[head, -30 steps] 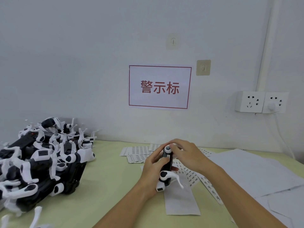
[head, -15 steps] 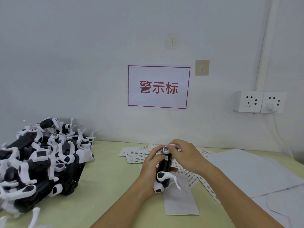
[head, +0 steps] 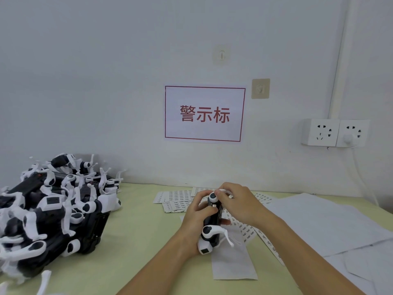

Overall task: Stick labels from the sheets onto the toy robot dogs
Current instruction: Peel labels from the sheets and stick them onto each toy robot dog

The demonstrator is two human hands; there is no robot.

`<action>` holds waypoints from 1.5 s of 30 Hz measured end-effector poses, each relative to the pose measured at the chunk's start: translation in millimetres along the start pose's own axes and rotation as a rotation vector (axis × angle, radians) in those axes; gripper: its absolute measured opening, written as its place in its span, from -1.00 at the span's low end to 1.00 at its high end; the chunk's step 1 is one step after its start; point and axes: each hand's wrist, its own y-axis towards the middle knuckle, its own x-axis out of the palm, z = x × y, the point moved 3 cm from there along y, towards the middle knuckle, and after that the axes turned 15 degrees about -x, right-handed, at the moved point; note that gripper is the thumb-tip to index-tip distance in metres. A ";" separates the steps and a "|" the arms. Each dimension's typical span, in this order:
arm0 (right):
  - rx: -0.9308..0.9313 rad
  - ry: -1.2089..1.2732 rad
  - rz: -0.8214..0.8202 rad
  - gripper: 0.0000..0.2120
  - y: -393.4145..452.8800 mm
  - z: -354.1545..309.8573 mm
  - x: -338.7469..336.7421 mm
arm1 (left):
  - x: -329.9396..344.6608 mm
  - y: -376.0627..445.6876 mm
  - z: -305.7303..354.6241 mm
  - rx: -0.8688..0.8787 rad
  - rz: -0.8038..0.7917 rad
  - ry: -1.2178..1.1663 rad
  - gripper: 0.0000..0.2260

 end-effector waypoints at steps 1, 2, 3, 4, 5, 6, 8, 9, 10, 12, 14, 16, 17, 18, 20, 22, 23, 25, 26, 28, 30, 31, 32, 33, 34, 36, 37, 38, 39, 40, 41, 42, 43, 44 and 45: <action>0.003 0.001 0.001 -0.77 0.0 0.0 -0.2 | 0.0 0.6 -0.2 -0.004 -0.011 -0.001 -0.62; 0.005 0.003 0.003 -0.77 0.0 0.0 -0.4 | 0.0 0.8 -0.5 -0.007 -0.019 -0.003 -0.60; 0.008 0.005 0.004 -0.77 0.1 -0.1 -0.6 | 0.1 0.9 -0.4 -0.010 -0.023 -0.007 -0.59; 0.009 0.008 0.005 -0.77 0.2 -0.2 -0.8 | 0.1 0.6 -0.2 -0.013 -0.025 -0.016 -0.60; 0.010 0.010 0.006 -0.77 0.1 -0.4 -1.0 | 0.0 0.4 0.0 -0.017 -0.024 -0.026 -0.61; 0.010 0.010 0.005 -0.77 0.2 -0.5 -1.2 | -0.1 0.0 0.4 -0.018 -0.021 -0.033 -0.63; 0.009 0.008 0.001 -0.77 -0.2 -0.8 -1.3 | 0.3 -0.9 1.1 -0.008 -0.017 -0.024 -0.68; 0.010 0.008 0.000 -0.77 -0.3 -0.8 -1.3 | 0.5 -1.0 1.4 -0.002 -0.016 -0.012 -0.67; 0.010 0.009 -0.001 -0.77 -0.3 -0.9 -1.3 | 1.0 -1.4 1.6 0.003 -0.015 -0.002 -0.66; 0.011 0.007 0.000 -0.78 -0.3 -1.0 -1.3 | 2.1 -2.5 2.1 0.012 -0.011 0.009 -0.65; 0.019 0.018 0.007 -0.80 -0.7 -0.8 -1.5 | 3.3 -3.5 2.3 0.014 -0.013 0.023 -0.65; 0.026 0.047 0.023 -0.82 -1.7 -0.1 -1.8 | 3.9 -4.4 2.3 0.013 -0.019 0.029 -0.65; 0.027 0.058 0.031 -0.82 -2.0 0.3 -2.0 | 3.7 -4.3 2.3 0.007 -0.022 0.023 -0.63; 0.027 0.066 0.037 -0.83 -2.1 0.6 -2.2 | 3.3 -3.9 2.1 -0.005 -0.027 0.014 -0.60; 0.038 0.090 0.049 -0.83 -1.9 1.9 -2.7 | 2.5 -2.6 1.5 -0.045 -0.047 -0.022 -0.57; 0.071 0.137 0.057 -0.83 -1.7 5.8 -4.3 | 2.0 -1.6 0.8 -0.085 -0.064 -0.066 -0.57; 0.091 0.162 0.063 -0.82 -2.1 8.7 -5.5 | 1.7 -1.8 0.4 -0.097 -0.062 -0.089 -0.56; 0.131 0.216 0.103 -0.82 -4.4 15.9 -8.8 | 0.9 -2.3 -0.2 -0.100 -0.027 -0.108 -0.61; 0.152 0.243 0.140 -0.82 -6.0 19.3 -10.3 | -0.4 -2.2 0.0 -0.089 0.014 -0.100 -0.65; 0.186 0.285 0.227 -0.82 -9.1 24.9 -11.9 | -4.2 -0.1 0.2 -0.053 0.120 -0.086 -0.75; 0.205 0.322 0.309 -0.83 -11.9 28.7 -10.8 | -6.1 1.8 0.3 -0.031 0.192 -0.087 -0.80; 0.213 0.340 0.347 -0.83 -13.2 30.3 -9.6 | -6.2 2.2 0.2 -0.031 0.213 -0.080 -0.80; 0.219 0.360 0.386 -0.82 -14.8 31.7 -8.2 | -5.9 2.5 -0.1 -0.033 0.227 -0.074 -0.80; 0.225 0.380 0.425 -0.81 -16.1 33.1 -6.6 | -6.2 3.2 -0.9 -0.038 0.239 -0.073 -0.82; 0.229 0.398 0.462 -0.80 -17.4 34.1 -4.7 | -6.8 3.9 -1.8 -0.043 0.251 -0.074 -0.82; 0.233 0.413 0.518 -0.80 -20.0 36.0 -0.1 | -8.8 6.2 -3.5 -0.042 0.279 -0.076 -0.76; 0.232 0.405 0.544 -0.79 -21.6 37.3 2.7 | -9.9 7.2 -4.2 -0.034 0.292 -0.074 -0.73; 0.229 0.384 0.572 -0.78 -23.6 38.6 4.9 | -11.1 8.1 -4.6 -0.025 0.305 -0.073 -0.72; 0.226 0.358 0.601 -0.77 -26.0 40.1 6.8 | -12.6 8.4 -4.8 -0.015 0.319 -0.075 -0.72; 0.222 0.339 0.627 -0.75 -28.5 41.8 8.2 | -13.7 8.3 -4.6 -0.009 0.332 -0.079 -0.74; 0.214 0.336 0.646 -0.73 -30.6 43.5 9.3 | -14.7 8.4 -4.2 -0.004 0.344 -0.086 -0.75; 0.206 0.351 0.660 -0.71 -32.6 45.4 10.2 | -15.3 8.1 -3.7 0.002 0.356 -0.091 -0.77; 0.199 0.375 0.669 -0.70 -34.4 46.8 10.8 | -15.6 7.9 -3.1 0.011 0.368 -0.094 -0.77; 0.192 0.400 0.674 -0.69 -35.9 47.6 11.2 | -15.4 7.5 -2.5 0.021 0.379 -0.099 -0.78; 0.178 0.422 0.673 -0.70 -36.9 47.8 11.2 | -15.1 7.3 -1.9 0.031 0.388 -0.104 -0.78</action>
